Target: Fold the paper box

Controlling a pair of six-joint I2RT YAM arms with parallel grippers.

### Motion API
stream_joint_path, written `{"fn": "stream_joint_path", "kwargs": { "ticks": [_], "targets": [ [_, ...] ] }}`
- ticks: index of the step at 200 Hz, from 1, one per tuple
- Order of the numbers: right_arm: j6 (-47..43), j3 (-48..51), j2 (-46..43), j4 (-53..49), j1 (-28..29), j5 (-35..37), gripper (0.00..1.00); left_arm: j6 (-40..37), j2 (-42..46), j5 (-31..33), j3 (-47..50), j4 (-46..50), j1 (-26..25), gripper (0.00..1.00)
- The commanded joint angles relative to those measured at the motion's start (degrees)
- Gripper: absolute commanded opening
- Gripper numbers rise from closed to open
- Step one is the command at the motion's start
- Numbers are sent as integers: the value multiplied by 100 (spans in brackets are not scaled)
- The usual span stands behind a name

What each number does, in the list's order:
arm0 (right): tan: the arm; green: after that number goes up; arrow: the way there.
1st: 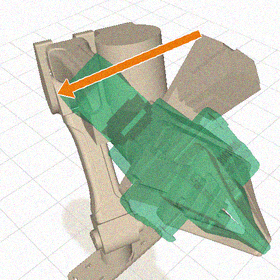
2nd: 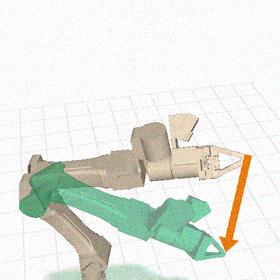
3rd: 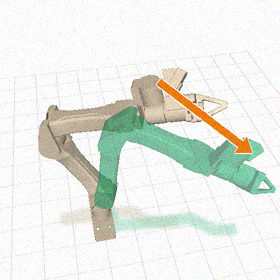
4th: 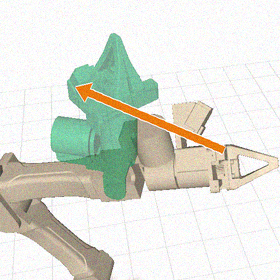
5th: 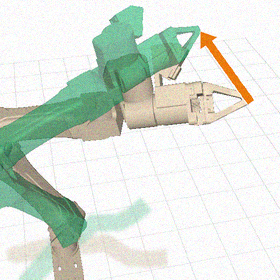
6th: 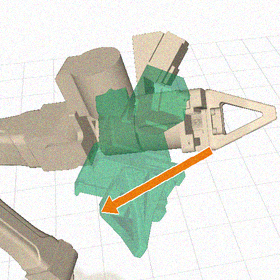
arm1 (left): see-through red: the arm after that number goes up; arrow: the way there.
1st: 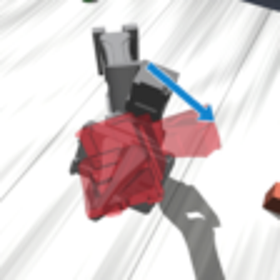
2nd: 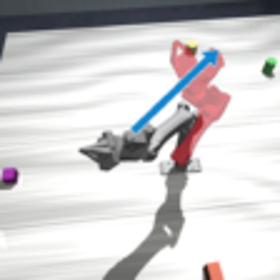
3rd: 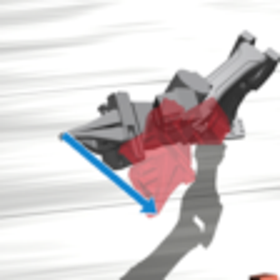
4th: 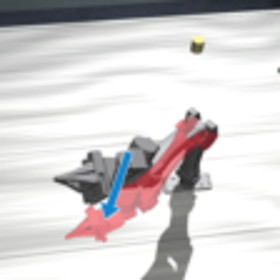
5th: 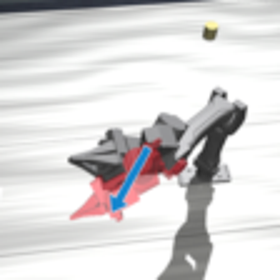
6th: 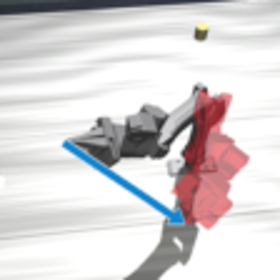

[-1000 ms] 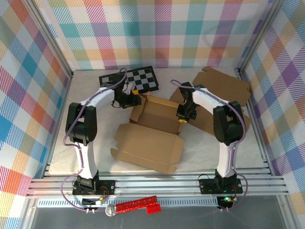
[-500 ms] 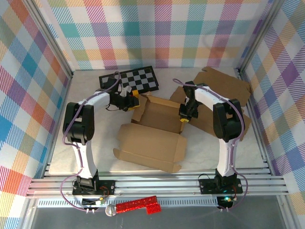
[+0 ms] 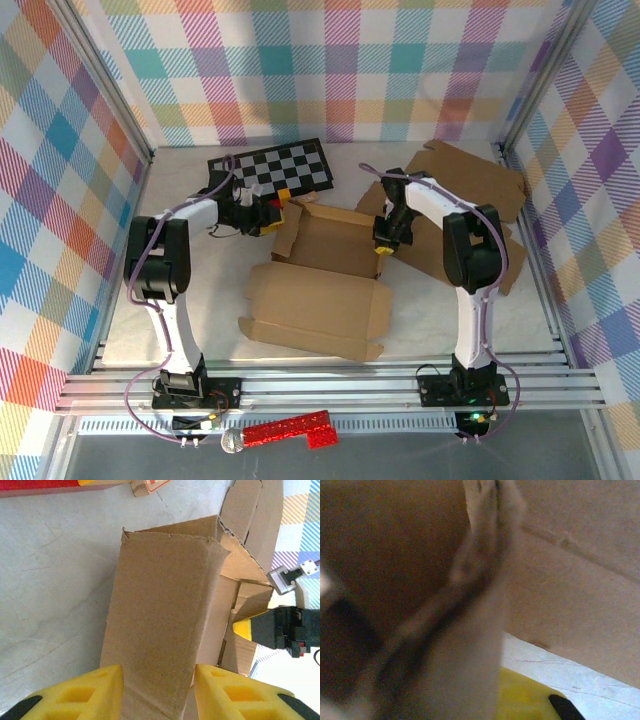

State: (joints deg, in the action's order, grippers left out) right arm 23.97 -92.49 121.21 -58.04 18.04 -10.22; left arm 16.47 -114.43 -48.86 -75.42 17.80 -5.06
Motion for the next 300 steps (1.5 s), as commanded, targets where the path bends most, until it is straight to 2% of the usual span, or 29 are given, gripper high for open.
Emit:
{"fn": "stream_joint_path", "kwargs": {
  "ticks": [1,45,157,300],
  "targets": [
    [-174,-198,121,-255,-24,-235,0,-186,294,-336,215,25,58,41],
    [-280,-330,249,-347,-21,-316,0,-291,456,-572,560,-37,145,42],
    [-296,-427,342,-403,-24,-427,0,-275,198,-677,733,-137,198,30],
    [-244,-516,370,-427,-25,-455,0,-1060,-162,217,447,805,-219,22]
  ]
}}
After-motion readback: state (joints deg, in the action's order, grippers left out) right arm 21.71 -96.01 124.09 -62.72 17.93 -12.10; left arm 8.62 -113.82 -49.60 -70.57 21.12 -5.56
